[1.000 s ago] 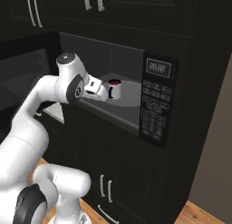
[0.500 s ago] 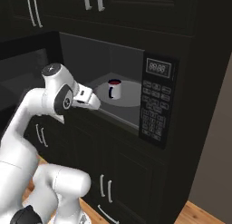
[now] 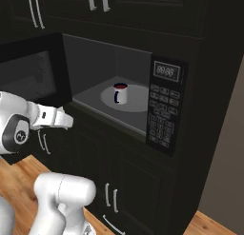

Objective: Place the microwavable item in the microwave. Then, close the microwave door and press the start button.

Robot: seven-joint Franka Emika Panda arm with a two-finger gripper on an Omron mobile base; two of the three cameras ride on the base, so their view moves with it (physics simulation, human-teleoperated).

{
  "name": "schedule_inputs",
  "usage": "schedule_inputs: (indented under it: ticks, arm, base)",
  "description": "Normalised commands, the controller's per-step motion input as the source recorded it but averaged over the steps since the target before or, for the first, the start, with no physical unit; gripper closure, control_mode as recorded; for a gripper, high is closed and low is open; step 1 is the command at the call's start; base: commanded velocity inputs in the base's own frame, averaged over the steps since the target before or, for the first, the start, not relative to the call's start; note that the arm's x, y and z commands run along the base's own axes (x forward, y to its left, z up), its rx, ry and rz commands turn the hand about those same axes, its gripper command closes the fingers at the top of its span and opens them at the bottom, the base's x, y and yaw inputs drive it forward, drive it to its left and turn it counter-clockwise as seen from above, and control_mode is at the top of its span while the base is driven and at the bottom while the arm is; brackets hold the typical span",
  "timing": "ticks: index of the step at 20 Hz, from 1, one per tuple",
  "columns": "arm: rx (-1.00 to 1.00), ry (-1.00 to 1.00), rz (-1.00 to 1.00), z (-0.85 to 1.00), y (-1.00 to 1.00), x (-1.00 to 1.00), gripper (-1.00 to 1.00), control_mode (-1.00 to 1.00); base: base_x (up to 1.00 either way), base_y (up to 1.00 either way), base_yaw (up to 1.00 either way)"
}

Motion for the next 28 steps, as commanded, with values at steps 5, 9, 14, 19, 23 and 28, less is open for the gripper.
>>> schedule_inputs:
  ticks: [5, 9, 14, 19, 23, 28]
  arm:
    - [-0.29, -0.15, 0.13, -0.27, 0.45, -0.8, -1.0, -1.0]
    - [-0.29, -0.21, 0.13, -0.04, 0.46, -0.57, -1.0, -1.0]
    - [-0.22, -0.22, 0.22, -0.02, 0.28, -0.32, -1.0, -1.0]
    - [-0.23, -0.21, 0.28, 0.0, 0.31, -0.35, -1.0, -1.0]
    - [-0.25, -0.2, 0.27, 0.0, 0.55, -0.19, -1.0, -1.0]
    - [-0.18, -0.13, 0.2, 0.0, 0.79, -0.21, -1.0, -1.0]
  base:
    - [0.0, 0.0, 0.0]
    - [0.0, 0.0, 0.0]
    - [0.0, 0.0, 0.0]
    - [0.0, 0.0, 0.0]
    - [0.0, 0.0, 0.0]
    - [0.0, 0.0, 0.0]
